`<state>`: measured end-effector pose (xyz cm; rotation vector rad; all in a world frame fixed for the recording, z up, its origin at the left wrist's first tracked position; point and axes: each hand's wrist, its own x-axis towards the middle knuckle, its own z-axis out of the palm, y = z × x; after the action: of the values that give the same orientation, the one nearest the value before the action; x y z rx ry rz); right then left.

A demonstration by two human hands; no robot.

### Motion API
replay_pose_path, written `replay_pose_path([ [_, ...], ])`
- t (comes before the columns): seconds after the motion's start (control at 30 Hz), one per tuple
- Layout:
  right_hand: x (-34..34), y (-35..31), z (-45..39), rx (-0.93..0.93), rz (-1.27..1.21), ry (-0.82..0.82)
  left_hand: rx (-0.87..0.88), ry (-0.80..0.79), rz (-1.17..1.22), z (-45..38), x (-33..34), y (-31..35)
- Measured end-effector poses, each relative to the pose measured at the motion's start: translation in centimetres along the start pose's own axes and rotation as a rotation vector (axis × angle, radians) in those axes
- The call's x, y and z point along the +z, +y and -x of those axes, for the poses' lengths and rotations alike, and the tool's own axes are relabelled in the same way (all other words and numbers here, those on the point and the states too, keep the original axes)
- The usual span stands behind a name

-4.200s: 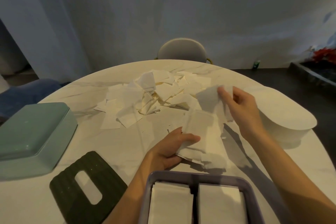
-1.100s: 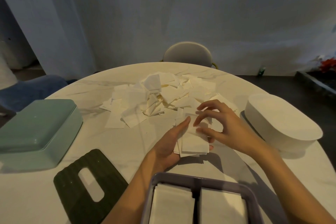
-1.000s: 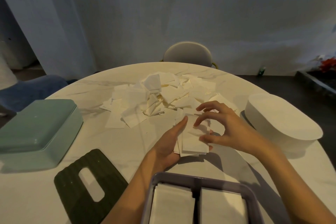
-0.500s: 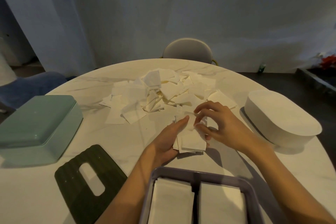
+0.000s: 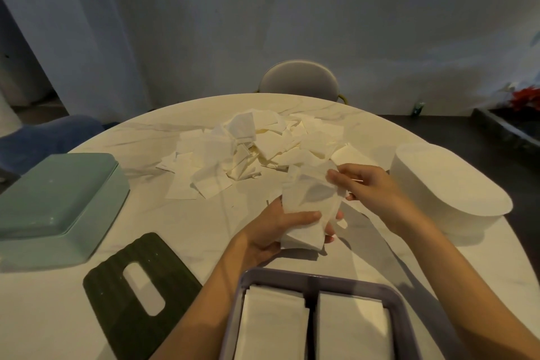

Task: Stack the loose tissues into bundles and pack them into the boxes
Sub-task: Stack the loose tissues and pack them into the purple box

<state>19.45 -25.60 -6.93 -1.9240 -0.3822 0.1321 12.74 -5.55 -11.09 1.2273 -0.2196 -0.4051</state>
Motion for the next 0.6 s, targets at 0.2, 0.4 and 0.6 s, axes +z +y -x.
replay_pose_path([
  [0.2, -0.2, -0.1, 0.0, 0.004, -0.065, 0.043, 0.027, -0.021, -0.07, -0.2, -0.3, -0.1],
  [0.4, -0.2, -0.5, 0.2, -0.023, -0.172, 0.197, 0.007, -0.115, -0.136, -0.2, -0.1, 0.1],
  [0.6, -1.2, -1.0, 0.5, -0.137, -0.177, 0.518, -0.073, -0.002, 0.052, 0.0, -0.1, 0.0],
])
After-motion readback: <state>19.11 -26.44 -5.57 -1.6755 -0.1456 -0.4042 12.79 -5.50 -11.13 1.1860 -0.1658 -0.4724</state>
